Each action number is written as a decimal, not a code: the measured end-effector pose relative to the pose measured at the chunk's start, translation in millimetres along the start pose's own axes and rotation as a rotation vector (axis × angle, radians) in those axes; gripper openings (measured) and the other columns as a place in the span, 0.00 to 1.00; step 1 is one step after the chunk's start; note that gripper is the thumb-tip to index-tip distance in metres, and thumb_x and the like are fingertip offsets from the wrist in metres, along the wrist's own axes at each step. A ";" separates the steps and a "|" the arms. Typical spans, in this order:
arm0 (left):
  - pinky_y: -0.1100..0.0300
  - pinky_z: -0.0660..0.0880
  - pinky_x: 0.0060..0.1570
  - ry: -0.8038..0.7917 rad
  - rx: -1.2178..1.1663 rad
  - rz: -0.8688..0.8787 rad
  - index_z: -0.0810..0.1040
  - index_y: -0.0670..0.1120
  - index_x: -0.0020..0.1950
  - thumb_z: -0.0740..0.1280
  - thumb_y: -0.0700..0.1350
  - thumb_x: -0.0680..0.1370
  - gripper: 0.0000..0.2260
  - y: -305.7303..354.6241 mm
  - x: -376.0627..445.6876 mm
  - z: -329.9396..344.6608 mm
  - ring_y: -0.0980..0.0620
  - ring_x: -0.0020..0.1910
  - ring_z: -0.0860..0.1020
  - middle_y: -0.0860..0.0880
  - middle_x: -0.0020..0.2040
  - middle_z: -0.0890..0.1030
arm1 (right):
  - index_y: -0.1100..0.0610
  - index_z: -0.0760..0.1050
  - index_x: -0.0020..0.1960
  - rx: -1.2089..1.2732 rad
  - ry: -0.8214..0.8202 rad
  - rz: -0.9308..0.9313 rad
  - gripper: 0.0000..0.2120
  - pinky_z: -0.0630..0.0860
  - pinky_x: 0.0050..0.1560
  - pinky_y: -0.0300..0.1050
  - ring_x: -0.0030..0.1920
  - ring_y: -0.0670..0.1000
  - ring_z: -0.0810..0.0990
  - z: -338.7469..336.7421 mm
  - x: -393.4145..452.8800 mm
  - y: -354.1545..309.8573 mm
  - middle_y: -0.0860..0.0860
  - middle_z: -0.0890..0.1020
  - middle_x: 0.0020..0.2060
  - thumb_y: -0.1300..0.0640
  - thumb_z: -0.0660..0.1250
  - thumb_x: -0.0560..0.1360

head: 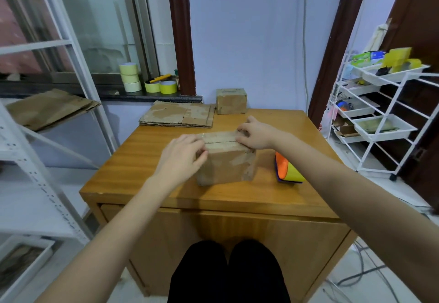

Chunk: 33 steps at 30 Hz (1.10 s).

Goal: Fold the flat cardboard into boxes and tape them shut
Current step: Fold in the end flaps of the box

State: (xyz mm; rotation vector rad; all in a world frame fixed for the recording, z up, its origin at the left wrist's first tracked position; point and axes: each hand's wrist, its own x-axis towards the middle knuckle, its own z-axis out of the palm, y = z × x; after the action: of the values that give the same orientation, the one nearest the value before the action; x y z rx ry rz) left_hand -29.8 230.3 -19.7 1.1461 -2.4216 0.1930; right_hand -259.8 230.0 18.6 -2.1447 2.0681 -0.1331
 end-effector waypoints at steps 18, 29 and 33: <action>0.49 0.68 0.62 -0.366 -0.074 -0.190 0.63 0.59 0.74 0.49 0.59 0.82 0.21 22.1 78.7 26.3 0.43 0.67 0.66 0.42 0.67 0.69 | 0.58 0.73 0.37 -0.006 -0.231 0.126 0.23 0.72 0.35 0.43 0.31 0.52 0.73 -7.0 -50.1 -5.0 0.51 0.76 0.32 0.44 0.53 0.82; 0.48 0.71 0.60 -0.166 -0.244 -0.178 0.55 0.51 0.78 0.50 0.54 0.83 0.23 40.6 84.0 16.8 0.44 0.66 0.71 0.44 0.70 0.71 | 0.60 0.68 0.36 0.054 0.345 0.121 0.22 0.63 0.35 0.46 0.38 0.57 0.73 1.4 -74.8 25.4 0.55 0.76 0.34 0.48 0.51 0.83; 0.54 0.67 0.60 0.025 -0.304 -0.055 0.68 0.43 0.71 0.54 0.49 0.83 0.18 89.7 75.8 -10.4 0.47 0.66 0.70 0.45 0.68 0.71 | 0.56 0.58 0.30 0.254 0.549 0.178 0.23 0.56 0.33 0.48 0.32 0.55 0.65 -2.3 -89.7 59.3 0.53 0.65 0.26 0.53 0.52 0.83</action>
State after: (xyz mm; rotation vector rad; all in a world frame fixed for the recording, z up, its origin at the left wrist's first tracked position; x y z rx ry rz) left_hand -136.4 238.4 29.8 1.0614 -2.2950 -0.1721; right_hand -322.2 317.6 14.6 -1.9037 2.3376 -1.0013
